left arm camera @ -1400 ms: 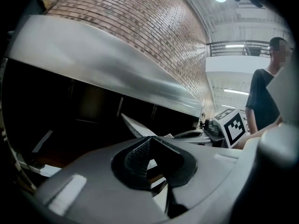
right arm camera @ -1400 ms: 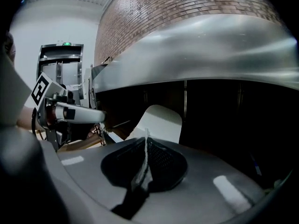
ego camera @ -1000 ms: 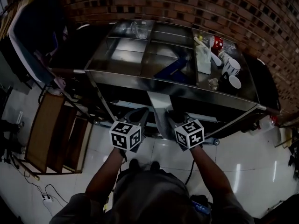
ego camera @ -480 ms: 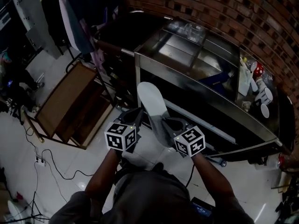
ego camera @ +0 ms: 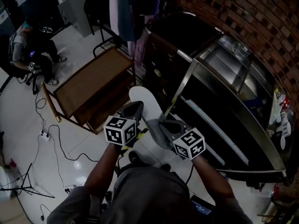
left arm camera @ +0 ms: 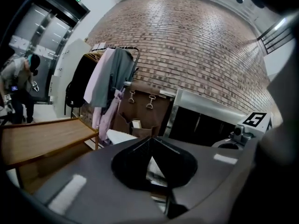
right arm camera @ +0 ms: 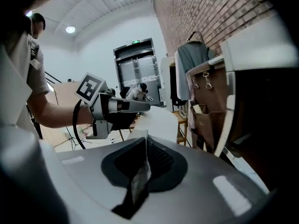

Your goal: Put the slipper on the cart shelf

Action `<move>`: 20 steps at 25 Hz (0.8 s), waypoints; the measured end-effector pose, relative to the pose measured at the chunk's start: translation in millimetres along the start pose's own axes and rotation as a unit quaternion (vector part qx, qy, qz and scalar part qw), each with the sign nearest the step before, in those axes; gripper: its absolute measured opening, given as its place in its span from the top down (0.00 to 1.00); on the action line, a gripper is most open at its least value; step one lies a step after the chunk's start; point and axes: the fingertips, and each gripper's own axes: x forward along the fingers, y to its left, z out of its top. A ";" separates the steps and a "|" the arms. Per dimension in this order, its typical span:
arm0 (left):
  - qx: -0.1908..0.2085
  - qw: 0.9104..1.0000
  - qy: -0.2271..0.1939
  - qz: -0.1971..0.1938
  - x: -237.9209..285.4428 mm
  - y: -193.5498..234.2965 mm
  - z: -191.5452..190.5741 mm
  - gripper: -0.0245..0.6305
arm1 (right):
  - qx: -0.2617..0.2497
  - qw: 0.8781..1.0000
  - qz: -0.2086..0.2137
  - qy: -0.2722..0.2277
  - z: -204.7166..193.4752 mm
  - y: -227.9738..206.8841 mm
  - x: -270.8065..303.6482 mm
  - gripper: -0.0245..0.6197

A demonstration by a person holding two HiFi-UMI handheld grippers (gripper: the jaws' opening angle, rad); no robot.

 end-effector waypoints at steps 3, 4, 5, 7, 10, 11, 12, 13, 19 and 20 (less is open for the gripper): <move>-0.008 0.999 -0.016 0.027 -17.3 39.8 11.8 0.95 | -0.014 1.000 0.022 0.000 19.4 10.3 36.1 0.95; -0.011 0.999 -0.021 0.035 -23.1 52.2 15.2 0.95 | -0.019 0.999 0.027 0.000 25.5 12.3 47.7 0.95; -0.013 0.999 -0.026 0.043 -28.6 64.1 18.6 0.95 | -0.024 0.999 0.031 0.000 31.6 13.3 59.2 0.95; -0.016 0.997 -0.036 0.060 -39.7 88.5 25.2 0.95 | -0.034 0.999 0.038 0.001 44.3 13.7 83.1 0.95; -0.025 0.994 -0.051 0.092 -60.8 125.0 32.4 0.95 | -0.048 0.998 0.050 0.002 62.6 13.7 120.4 0.95; -0.029 0.993 -0.055 0.103 -68.6 135.8 33.3 0.95 | -0.052 0.997 0.054 0.004 68.6 13.8 132.6 0.95; -0.031 0.991 -0.057 0.114 -76.6 146.3 33.4 0.95 | -0.057 0.997 0.060 0.005 74.7 14.4 145.0 0.95; -0.033 0.990 -0.059 0.124 -85.0 157.1 33.3 0.95 | -0.061 0.996 0.065 0.006 81.2 15.6 158.0 0.95; -0.048 0.978 -0.076 0.188 -126.3 220.0 40.2 0.95 | -0.077 0.992 0.099 0.002 122.9 28.0 231.4 0.95; -0.050 0.976 -0.079 0.198 -129.1 229.3 42.9 0.95 | -0.078 0.991 0.106 0.001 129.5 28.0 242.7 0.95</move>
